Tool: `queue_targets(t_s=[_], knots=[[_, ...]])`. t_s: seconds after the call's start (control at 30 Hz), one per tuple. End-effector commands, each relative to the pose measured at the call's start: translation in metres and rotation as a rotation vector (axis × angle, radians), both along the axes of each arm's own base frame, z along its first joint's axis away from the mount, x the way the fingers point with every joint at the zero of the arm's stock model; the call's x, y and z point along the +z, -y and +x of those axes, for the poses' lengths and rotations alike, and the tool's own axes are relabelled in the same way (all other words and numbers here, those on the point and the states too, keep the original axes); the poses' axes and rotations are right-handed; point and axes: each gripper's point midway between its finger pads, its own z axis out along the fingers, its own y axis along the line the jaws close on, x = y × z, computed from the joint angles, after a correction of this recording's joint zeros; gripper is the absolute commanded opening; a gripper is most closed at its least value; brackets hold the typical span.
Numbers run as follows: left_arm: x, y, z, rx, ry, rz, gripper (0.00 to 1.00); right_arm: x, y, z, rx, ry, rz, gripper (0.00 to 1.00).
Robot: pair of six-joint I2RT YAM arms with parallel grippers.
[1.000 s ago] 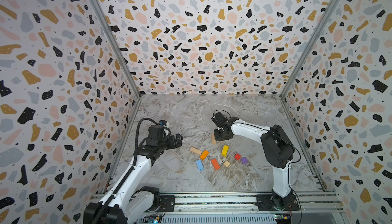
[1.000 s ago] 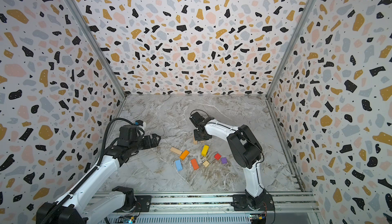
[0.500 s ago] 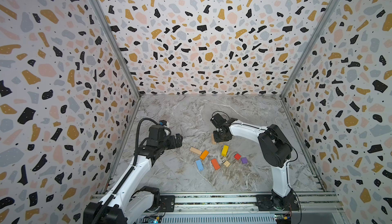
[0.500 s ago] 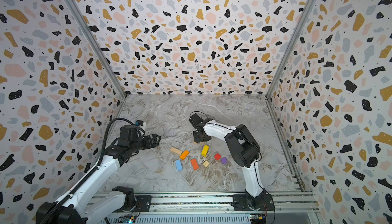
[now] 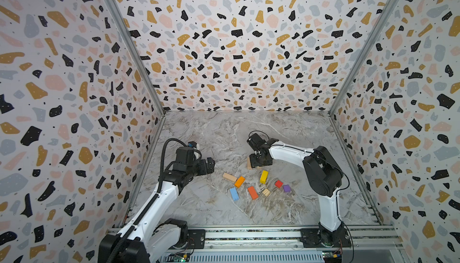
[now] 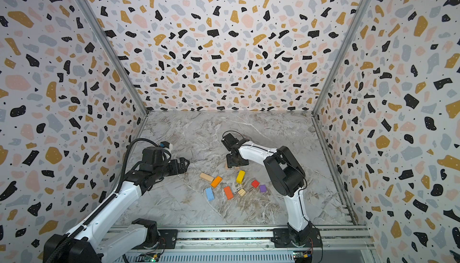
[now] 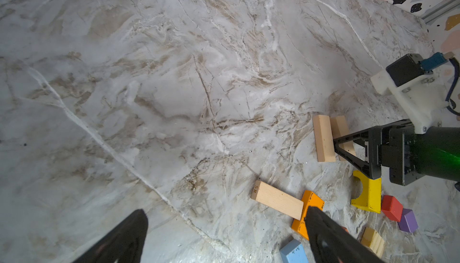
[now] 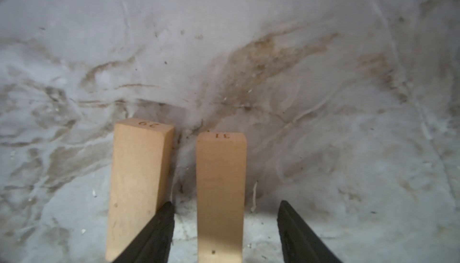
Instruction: Build the wood block tower
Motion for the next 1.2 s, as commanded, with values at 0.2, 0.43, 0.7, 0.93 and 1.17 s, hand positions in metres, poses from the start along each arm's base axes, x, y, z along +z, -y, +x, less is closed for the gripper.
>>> queue_targets(t_s=[0.2, 0.43, 0.7, 0.93, 1.17], knots=[[-0.001, 0.003, 0.001, -0.008, 0.008, -0.010, 1.00, 0.051, -0.003, 0.005, 0.010, 0.080, 0.018, 0.86], [0.000, 0.004, 0.001, -0.014, 0.012, -0.013, 1.00, 0.045, -0.017, 0.007, 0.008, 0.062, 0.053, 0.98], [0.000, 0.004, 0.000, -0.019, 0.016, -0.015, 1.00, 0.028, -0.028, 0.012, -0.009, 0.043, 0.057, 0.97], [0.002, 0.004, 0.000, -0.021, 0.020, -0.016, 1.00, 0.019, -0.032, 0.012, -0.024, 0.035, 0.045, 0.92], [0.002, 0.004, 0.000, -0.022, 0.023, -0.015, 1.00, 0.012, -0.033, 0.010, -0.031, 0.023, 0.042, 0.85]])
